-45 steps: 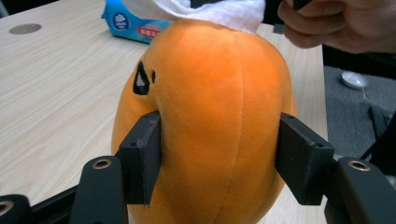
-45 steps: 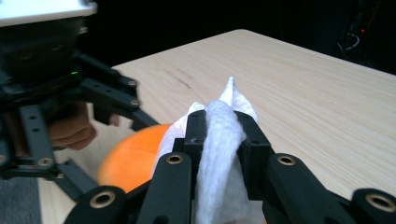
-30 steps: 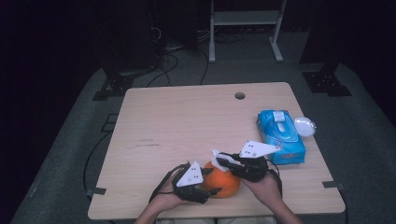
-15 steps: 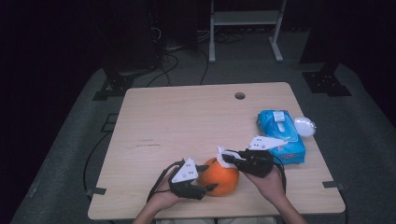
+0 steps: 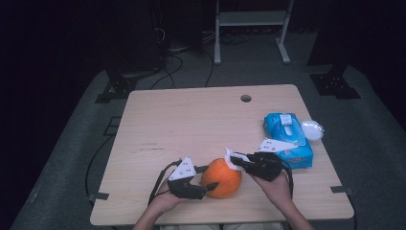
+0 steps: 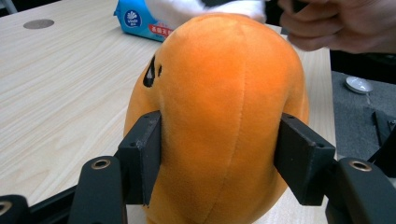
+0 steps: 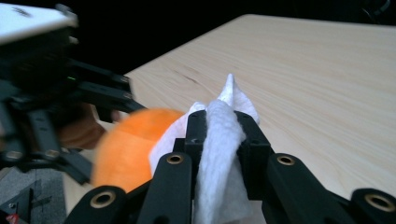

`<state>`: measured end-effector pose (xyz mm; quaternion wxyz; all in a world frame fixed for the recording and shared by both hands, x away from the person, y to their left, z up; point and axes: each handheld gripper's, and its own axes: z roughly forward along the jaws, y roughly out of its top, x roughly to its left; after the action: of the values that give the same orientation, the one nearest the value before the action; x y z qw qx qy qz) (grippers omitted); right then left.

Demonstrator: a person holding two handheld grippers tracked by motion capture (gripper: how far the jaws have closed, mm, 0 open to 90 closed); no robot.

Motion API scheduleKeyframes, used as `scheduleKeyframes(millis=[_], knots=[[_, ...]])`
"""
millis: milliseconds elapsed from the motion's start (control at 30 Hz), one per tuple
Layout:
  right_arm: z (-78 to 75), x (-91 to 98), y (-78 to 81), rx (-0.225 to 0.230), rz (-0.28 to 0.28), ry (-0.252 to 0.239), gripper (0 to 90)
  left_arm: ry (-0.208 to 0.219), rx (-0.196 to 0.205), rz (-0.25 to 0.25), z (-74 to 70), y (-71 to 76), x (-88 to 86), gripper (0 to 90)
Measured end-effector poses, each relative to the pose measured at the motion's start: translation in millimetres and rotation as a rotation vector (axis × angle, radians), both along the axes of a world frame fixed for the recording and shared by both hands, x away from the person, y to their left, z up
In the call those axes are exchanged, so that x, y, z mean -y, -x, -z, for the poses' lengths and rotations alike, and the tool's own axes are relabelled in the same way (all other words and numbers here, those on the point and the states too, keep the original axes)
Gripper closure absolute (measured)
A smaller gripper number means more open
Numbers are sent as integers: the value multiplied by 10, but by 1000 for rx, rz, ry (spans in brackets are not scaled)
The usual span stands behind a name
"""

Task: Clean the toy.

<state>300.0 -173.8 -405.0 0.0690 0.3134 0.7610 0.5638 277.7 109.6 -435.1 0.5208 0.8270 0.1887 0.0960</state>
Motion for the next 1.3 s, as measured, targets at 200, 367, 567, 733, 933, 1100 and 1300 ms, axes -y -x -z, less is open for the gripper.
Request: scheduleKeyframes(millis=[200, 367, 567, 733, 933, 1100, 1300], knots=[[43, 38, -43, -1, 26, 11, 765, 54, -46, -24, -28, -30, -47, 394], [19, 56, -34, -9, 41, -10, 765, 92, -66, -34, -80, -33, -59, 412], [-169, -139, 144, 73, -59, -20, 764, 127, -95, -63, -119, -52, -89, 423], [-68, -73, 70, 72, -2, 27, 765, 132, -93, -82, -129, -50, -115, 433], [-141, -152, 174, 105, -35, 17, 765, 146, -103, -121, -132, -81, -156, 438], [-115, -216, 171, 130, -34, 62, 765, 132, -100, -87, -106, -63, -140, 409], [-22, -44, 71, 98, 40, 52, 765, 18, -14, -78, -17, -33, 44, 228]])
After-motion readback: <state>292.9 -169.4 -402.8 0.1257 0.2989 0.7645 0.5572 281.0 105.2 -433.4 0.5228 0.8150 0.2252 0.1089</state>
